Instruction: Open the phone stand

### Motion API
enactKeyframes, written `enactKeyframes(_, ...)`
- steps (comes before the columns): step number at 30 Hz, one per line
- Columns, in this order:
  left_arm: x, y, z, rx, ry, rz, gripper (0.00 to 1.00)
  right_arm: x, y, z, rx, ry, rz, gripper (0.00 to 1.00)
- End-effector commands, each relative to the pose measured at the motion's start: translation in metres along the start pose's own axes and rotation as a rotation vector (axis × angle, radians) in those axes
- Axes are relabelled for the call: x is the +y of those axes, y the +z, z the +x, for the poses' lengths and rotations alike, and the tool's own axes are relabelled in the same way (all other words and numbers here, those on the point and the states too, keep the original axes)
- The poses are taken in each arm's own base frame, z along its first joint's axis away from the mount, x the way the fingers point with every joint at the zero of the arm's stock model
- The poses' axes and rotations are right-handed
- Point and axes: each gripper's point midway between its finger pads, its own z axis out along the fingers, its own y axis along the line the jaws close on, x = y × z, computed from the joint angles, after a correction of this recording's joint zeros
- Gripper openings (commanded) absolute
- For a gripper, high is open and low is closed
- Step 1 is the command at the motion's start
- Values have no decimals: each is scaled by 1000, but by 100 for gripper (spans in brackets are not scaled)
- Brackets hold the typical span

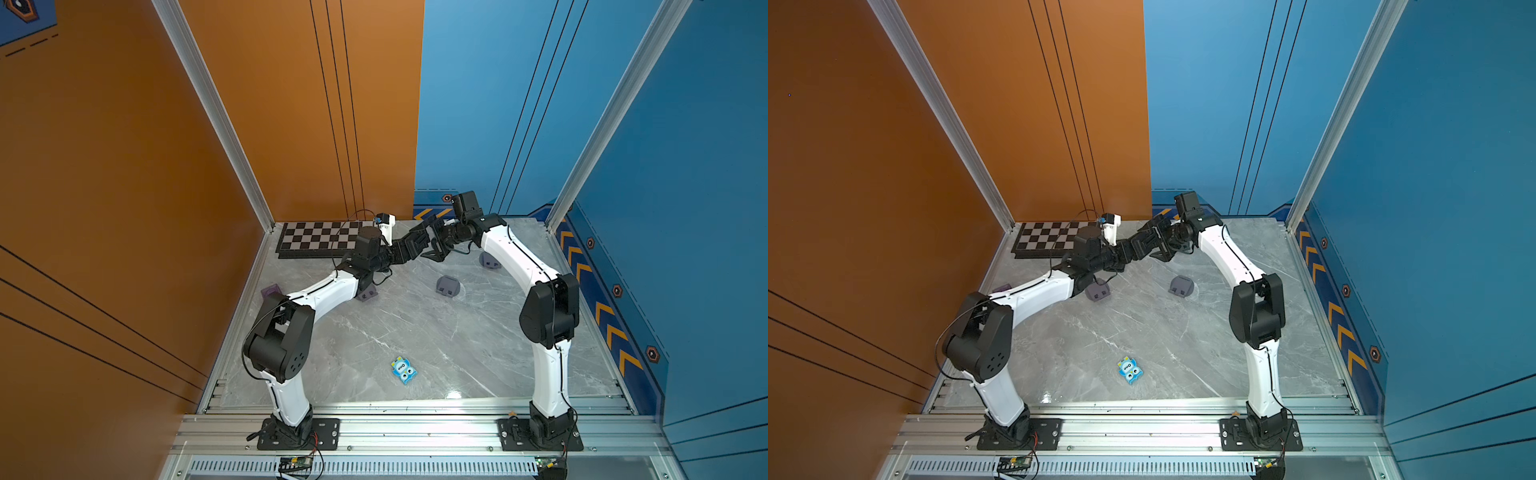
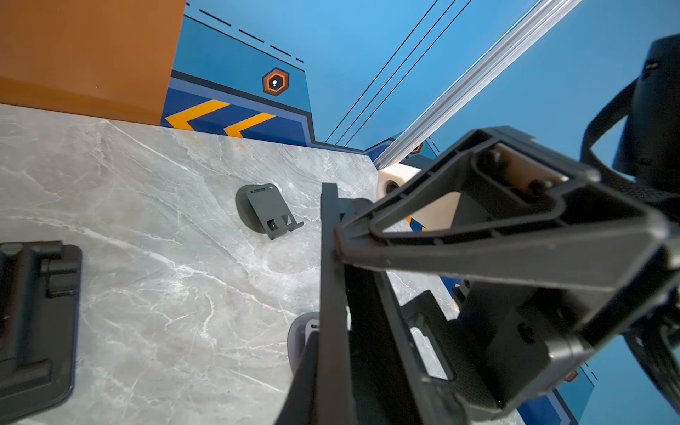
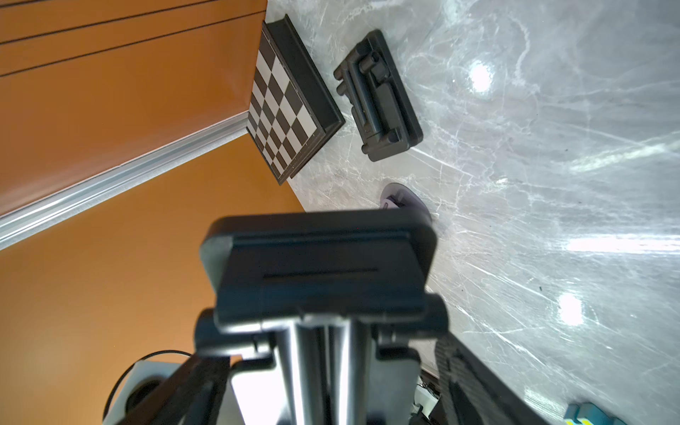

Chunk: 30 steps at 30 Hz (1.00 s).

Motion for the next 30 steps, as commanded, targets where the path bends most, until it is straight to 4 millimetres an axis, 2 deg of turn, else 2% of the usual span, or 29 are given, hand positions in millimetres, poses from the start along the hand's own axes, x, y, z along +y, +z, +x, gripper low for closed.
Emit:
enactKeyframes(1,-5,-6,0,9,54,32,0,12,-17,26,31,-24,-26,100)
enactKeyframes(11,-5,-8,6,23,55,37,0,5,-2,41,54,-31,5,99)
enactKeyframes(22,0,-10,7,21,46,22,0,-4,7,41,49,-32,31,81)
enactKeyframes(30,2,-9,4,15,36,15,0,-8,14,43,61,-32,42,84)
